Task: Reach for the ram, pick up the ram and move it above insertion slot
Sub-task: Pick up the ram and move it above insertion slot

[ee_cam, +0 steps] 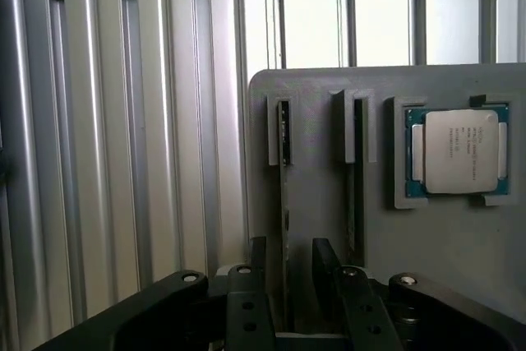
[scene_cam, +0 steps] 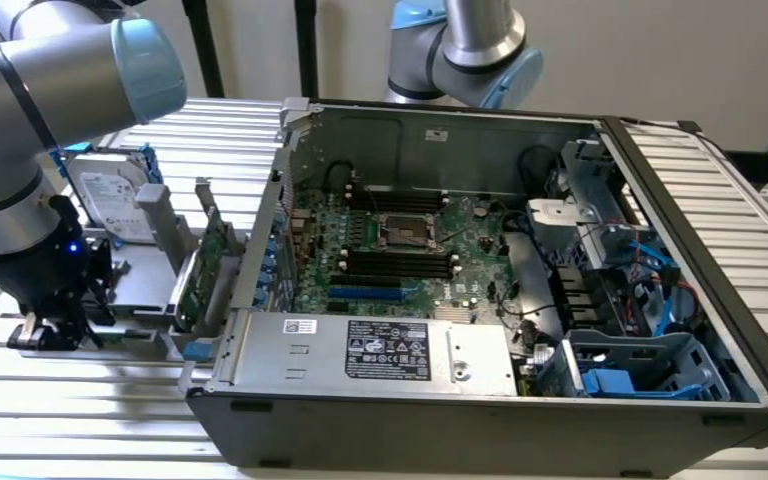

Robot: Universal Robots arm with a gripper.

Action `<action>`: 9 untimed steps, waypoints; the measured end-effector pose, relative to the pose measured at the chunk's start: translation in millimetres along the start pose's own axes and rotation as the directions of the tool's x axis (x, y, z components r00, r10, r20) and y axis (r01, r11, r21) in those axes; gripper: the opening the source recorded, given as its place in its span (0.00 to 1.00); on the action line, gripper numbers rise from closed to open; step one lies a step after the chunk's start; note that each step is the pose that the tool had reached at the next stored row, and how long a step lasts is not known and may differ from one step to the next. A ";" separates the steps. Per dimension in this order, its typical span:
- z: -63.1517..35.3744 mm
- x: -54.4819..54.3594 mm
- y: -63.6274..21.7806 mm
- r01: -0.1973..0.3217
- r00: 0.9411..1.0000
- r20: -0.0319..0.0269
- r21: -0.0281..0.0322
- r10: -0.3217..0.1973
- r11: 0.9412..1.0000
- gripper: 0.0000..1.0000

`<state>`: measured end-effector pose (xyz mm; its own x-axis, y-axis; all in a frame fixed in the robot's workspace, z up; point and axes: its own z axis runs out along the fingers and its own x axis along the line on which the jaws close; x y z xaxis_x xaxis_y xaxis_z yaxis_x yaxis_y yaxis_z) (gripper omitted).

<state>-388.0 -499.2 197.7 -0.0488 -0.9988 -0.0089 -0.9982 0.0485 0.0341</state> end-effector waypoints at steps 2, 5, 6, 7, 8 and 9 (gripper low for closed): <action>0.2 0.0 0.0 0.000 1.000 0.000 0.000 0.000 1.000 0.34; 0.4 0.0 0.0 0.000 1.000 0.000 0.000 0.000 1.000 0.22; 0.4 0.0 0.0 0.000 1.000 0.000 0.000 0.000 1.000 0.16; 0.4 0.0 0.0 0.000 1.000 0.000 0.000 0.000 1.000 0.16; 0.4 0.0 0.0 0.000 1.000 0.000 0.000 0.000 1.000 0.16; 0.4 0.0 0.0 0.000 1.000 0.000 0.000 0.000 1.000 0.13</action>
<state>-388.0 -499.2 197.3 -0.0488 -0.9988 -0.0089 -0.9982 0.0485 0.0341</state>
